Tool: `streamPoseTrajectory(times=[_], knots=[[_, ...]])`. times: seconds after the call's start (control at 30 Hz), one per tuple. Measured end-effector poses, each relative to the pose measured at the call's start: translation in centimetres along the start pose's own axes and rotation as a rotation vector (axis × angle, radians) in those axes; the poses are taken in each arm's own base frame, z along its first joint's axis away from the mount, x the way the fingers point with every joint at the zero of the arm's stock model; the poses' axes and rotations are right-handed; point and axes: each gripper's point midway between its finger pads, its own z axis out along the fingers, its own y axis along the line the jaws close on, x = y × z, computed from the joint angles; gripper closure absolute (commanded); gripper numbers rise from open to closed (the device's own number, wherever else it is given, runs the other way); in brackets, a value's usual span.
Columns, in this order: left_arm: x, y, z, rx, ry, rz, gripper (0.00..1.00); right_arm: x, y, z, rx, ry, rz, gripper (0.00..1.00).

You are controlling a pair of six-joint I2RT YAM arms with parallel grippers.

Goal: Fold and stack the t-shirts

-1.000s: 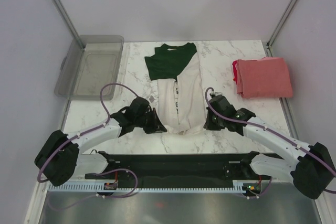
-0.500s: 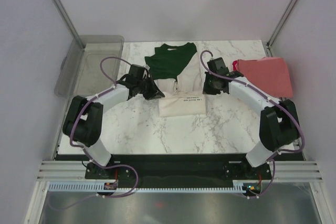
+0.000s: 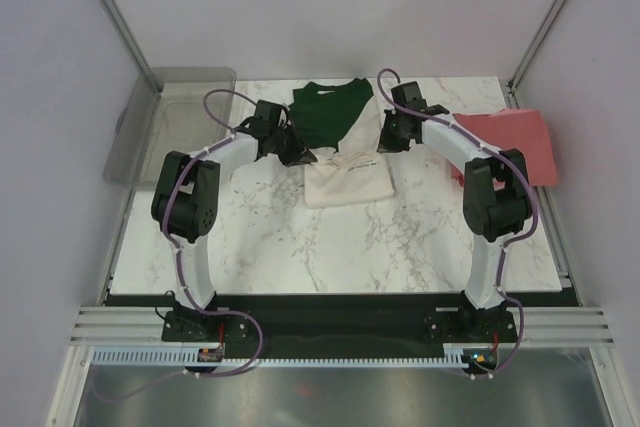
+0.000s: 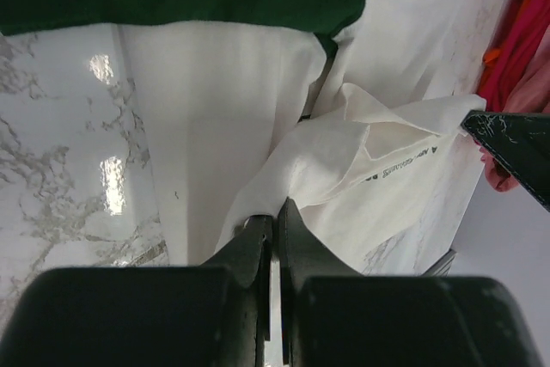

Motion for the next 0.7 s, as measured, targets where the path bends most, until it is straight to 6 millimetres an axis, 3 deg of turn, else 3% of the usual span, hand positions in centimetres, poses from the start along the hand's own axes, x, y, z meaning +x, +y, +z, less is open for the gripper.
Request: streamPoseTrajectory(times=[0.3, 0.33, 0.37, 0.4, 0.43, 0.53, 0.7], knots=[[-2.7, 0.4, -0.1, 0.01, -0.036, -0.013, 0.97, -3.3, 0.2, 2.1, -0.031, -0.02, 0.028, 0.98], [-2.9, 0.6, 0.2, 0.008, -0.035, -0.016, 0.89, -3.6, 0.3, 2.5, -0.032, -0.023, 0.03, 0.91], [-3.1, 0.8, 0.5, 0.005, -0.032, -0.019, 0.74, -3.9, 0.3, 2.9, -0.034, -0.025, 0.033, 0.72], [-3.2, 0.9, 0.8, 0.005, -0.028, -0.015, 0.43, -4.2, 0.3, 3.3, -0.036, -0.025, 0.039, 0.34], [-3.4, 1.1, 1.1, 0.004, -0.025, -0.006, 0.34, -4.3, 0.3, 3.8, -0.036, -0.026, 0.041, 0.27], [-3.6, 1.6, 1.7, -0.002, -0.019, -0.002, 0.17, -4.4, -0.2, 4.6, -0.027, -0.027, 0.025, 0.21], [-3.4, 1.9, 0.7, -0.017, -0.031, 0.025, 0.17, -2.1, -1.9, 4.6, -0.001, -0.019, 0.005, 0.2]])
